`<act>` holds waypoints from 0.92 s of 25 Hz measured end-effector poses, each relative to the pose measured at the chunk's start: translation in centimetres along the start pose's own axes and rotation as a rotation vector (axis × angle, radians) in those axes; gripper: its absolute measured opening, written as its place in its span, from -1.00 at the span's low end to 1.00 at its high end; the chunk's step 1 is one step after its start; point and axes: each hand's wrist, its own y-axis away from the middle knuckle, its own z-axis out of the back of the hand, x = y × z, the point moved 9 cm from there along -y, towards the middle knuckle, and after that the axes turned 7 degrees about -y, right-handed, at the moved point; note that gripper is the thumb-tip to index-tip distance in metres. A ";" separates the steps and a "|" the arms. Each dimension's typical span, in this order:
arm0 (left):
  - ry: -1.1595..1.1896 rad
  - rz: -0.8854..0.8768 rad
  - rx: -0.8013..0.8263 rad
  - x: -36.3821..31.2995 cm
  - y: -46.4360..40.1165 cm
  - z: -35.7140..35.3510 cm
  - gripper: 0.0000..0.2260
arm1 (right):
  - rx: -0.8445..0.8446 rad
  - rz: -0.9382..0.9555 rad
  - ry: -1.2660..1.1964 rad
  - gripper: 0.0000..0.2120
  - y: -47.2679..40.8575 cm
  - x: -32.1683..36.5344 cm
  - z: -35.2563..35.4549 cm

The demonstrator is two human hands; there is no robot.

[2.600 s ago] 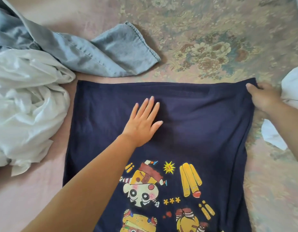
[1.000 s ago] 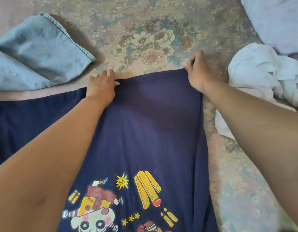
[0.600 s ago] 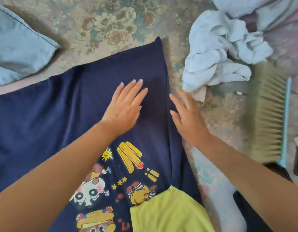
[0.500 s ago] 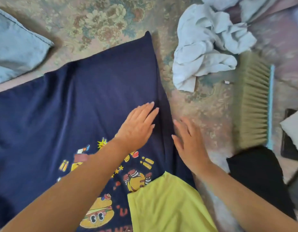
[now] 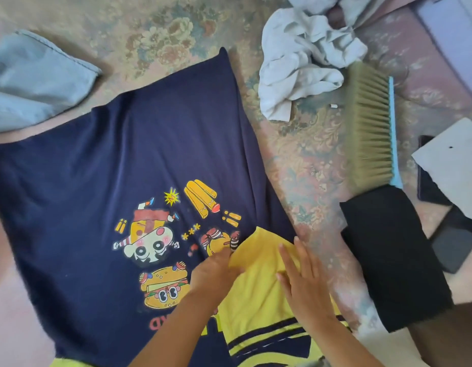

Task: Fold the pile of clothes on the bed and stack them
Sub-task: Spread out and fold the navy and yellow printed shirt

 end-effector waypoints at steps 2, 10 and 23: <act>0.136 0.088 0.151 1.4 0.3 -1.6 -0.58 | 0.087 0.020 0.071 -0.47 1.0 -0.7 -1.0; 0.454 0.137 0.267 3.1 2.2 -4.8 -0.76 | 0.134 -0.005 0.152 -0.46 1.9 -2.2 -1.1; 0.095 0.229 0.188 3.6 1.6 -0.1 -0.57 | -0.032 0.124 0.050 -0.51 -5.2 3.7 0.7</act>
